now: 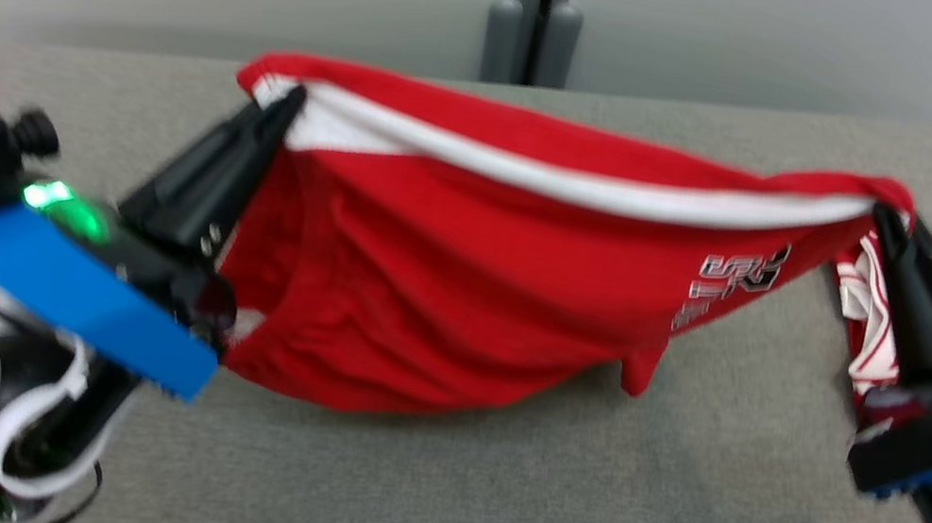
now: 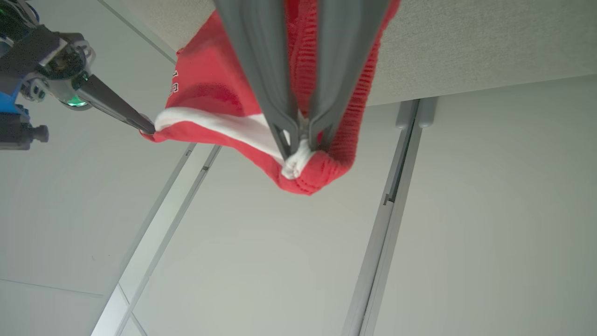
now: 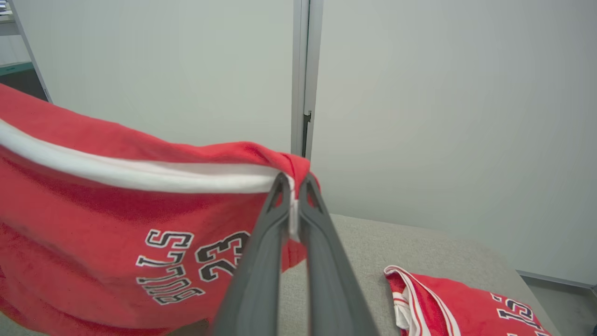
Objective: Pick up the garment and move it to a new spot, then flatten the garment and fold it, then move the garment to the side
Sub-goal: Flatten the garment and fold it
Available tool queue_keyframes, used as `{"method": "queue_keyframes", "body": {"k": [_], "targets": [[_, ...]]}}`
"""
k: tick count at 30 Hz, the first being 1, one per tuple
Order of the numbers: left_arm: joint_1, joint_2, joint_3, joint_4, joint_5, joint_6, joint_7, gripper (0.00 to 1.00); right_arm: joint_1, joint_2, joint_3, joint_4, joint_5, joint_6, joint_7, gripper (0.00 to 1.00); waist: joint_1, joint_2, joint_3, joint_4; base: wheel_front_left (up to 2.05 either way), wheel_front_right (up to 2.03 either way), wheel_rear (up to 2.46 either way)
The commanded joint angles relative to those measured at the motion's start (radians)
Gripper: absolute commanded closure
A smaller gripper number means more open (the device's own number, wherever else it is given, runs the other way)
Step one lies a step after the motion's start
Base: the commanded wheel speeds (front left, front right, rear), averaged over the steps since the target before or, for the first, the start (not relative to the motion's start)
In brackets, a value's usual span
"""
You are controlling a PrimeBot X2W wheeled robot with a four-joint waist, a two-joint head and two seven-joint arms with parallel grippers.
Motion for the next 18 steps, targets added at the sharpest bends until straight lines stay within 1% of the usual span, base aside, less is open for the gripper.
{"method": "queue_keyframes", "body": {"k": [1, 4, 6, 9, 10, 11, 14, 16, 18], "targets": [[-0.048, 0.008, 0.007, 0.005, -0.004, 0.009, 0.018, 1.0, -0.048, -0.008, -0.006, 0.009, 0.021, 0.0, 0.013, 1.0, 0.0002, 0.0, 0.031, 0.006, 0.0, 0.0, 0.0], [-0.165, 0.023, 0.023, 0.05, 0.007, 0.03, 0.074, 1.0, -0.189, -0.03, 0.005, 0.085, 0.068, 0.0, 0.042, 1.0, 0.0002, 0.0, 0.12, -0.009, 0.0, 0.0, 0.0], [-0.27, 0.027, 0.033, 0.112, 0.023, 0.035, 0.092, 1.0, -0.318, -0.036, 0.019, 0.172, 0.084, 0.0, 0.041, 1.0, 0.0002, 0.0, 0.178, -0.019, 0.0, 0.0, 0.0], [-0.436, 0.028, 0.049, 0.22, 0.064, 0.039, 0.098, 1.0, -0.523, -0.015, 0.036, 0.316, 0.088, 0.0, 0.013, 1.0, 0.0002, 0.0, 0.261, -0.036, 0.0, 0.0, 0.0], [-0.491, 0.029, 0.051, 0.259, 0.082, 0.033, 0.088, 1.0, -0.591, -0.005, 0.037, 0.367, 0.082, 0.0, -0.01, 1.0, 0.0002, 0.0, 0.281, -0.041, 0.0, 0.0, 0.0], [-0.545, 0.027, 0.059, 0.294, 0.098, 0.036, 0.079, 1.0, -0.656, 0.003, 0.037, 0.412, 0.069, 0.0, -0.031, 1.0, 0.0002, 0.0, 0.304, -0.047, 0.0, 0.0, 0.0], [-0.688, 0.018, 0.075, 0.404, 0.139, 0.035, 0.032, 1.0, -0.829, 0.03, 0.017, 0.55, 0.019, -0.001, -0.143, 1.0, 0.0002, 0.0, 0.346, -0.06, 0.0, 0.0, 0.0], [-0.761, 0.016, 0.088, 0.466, 0.164, 0.03, -0.01, 1.0, -0.914, 0.054, -0.012, 0.633, 0.0, -0.002, -0.219, 1.0, 0.0002, 0.0, 0.354, -0.065, 0.0, 0.0, 0.0], [-0.82, 0.008, 0.096, 0.514, 0.18, 0.017, -0.055, 1.0, -0.986, 0.06, -0.028, 0.697, -0.025, -0.002, -0.291, 1.0, 0.0002, 0.0, 0.356, -0.067, 0.0, 0.0, 0.0]]}}
